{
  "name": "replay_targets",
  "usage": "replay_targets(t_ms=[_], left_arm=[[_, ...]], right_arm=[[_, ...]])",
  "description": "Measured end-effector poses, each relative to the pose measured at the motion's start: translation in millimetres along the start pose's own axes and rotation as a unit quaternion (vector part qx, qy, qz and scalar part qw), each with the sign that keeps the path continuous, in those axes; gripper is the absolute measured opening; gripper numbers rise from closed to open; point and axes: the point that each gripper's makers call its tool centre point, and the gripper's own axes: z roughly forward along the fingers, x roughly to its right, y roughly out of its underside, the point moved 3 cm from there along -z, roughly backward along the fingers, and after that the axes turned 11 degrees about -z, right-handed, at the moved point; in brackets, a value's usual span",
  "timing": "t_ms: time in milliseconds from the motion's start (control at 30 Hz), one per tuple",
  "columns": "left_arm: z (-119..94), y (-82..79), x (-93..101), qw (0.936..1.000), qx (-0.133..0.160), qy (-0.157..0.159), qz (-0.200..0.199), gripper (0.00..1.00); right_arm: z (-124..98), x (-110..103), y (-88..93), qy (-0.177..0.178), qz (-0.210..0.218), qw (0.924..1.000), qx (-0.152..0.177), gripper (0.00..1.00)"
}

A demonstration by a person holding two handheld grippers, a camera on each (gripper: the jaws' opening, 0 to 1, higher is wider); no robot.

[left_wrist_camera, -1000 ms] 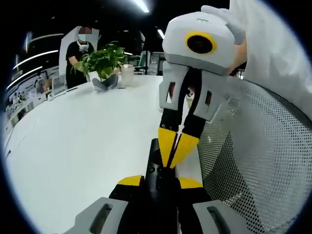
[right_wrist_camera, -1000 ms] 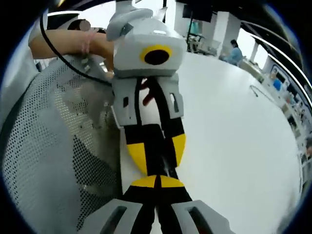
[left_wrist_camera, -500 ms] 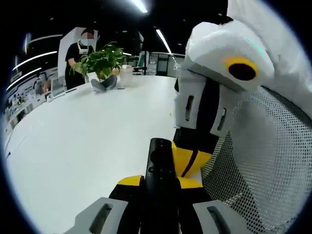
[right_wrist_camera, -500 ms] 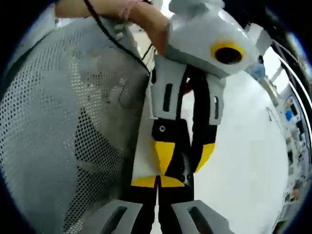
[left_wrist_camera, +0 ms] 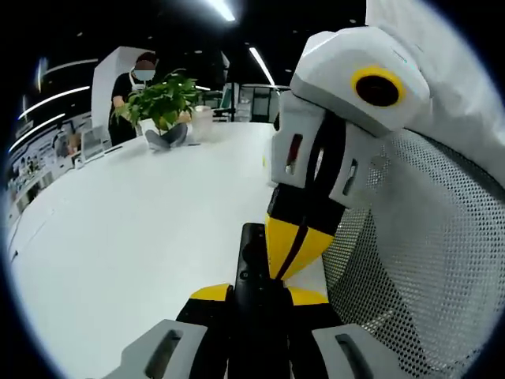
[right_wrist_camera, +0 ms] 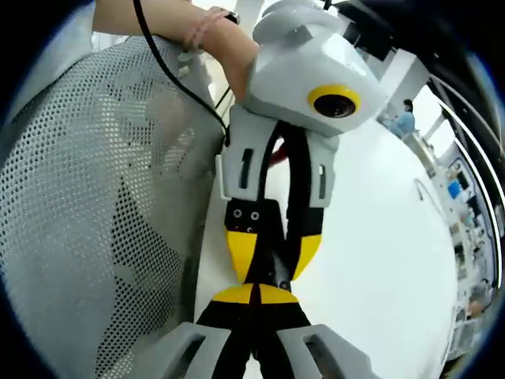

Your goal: Press the specified remote control buttons in sequence, fully releasing each button before pressing the next.

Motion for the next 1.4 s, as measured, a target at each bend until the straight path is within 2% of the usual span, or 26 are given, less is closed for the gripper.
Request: replay_targets(t_ms=[300, 567, 700, 900, 1033, 1100, 1167, 1267, 1400], left_arm=[[0.2, 0.2, 0.0, 1.0000, -0.001, 0.001, 0.002, 0.25], [0.5, 0.2, 0.0, 1.0000, -0.002, 0.000, 0.002, 0.25], [0.4, 0.0, 0.5, 1.0000, -0.002, 0.001, 0.003, 0.25], [0.6, 0.1, 0.2, 1.0000, -0.003, 0.001, 0.003, 0.25], [0.9, -0.3, 0.1, 1.0000, -0.003, 0.000, 0.004, 0.25], [1.1, -0.1, 0.1, 1.0000, -0.004, 0.000, 0.006, 0.25], [1.3, 0.1, 0.3, 0.9999, -0.007, -0.001, 0.013, 0.25], [-0.1, 0.5, 1.0, 0.9989, -0.030, -0.004, 0.035, 0.25], [-3.8, 0.3, 2.1, 0.9980, -0.040, -0.017, 0.045, 0.25]], right_arm=[[-0.2, -3.0, 0.9, 0.000, -0.054, 0.9983, -0.020, 0.00], [-0.7, -1.5, 1.5, -0.005, -0.046, 0.9988, -0.016, 0.00], [0.9, -3.8, 0.6, -0.010, -0.064, 0.9976, -0.022, 0.00], [1.0, -3.3, 0.9, -0.012, -0.057, 0.9981, -0.021, 0.00], [1.6, -5.5, 1.1, -0.007, -0.095, 0.9949, -0.033, 0.00], [1.4, -4.9, 1.0, -0.007, -0.092, 0.9951, -0.033, 0.00], [0.9, -3.4, 1.3, -0.006, -0.071, 0.9971, -0.027, 0.00], [0.8, -4.3, 1.3, 0.004, -0.065, 0.9976, -0.025, 0.00], [1.8, -2.7, -1.6, 0.012, -0.054, 0.9982, -0.022, 0.00]])
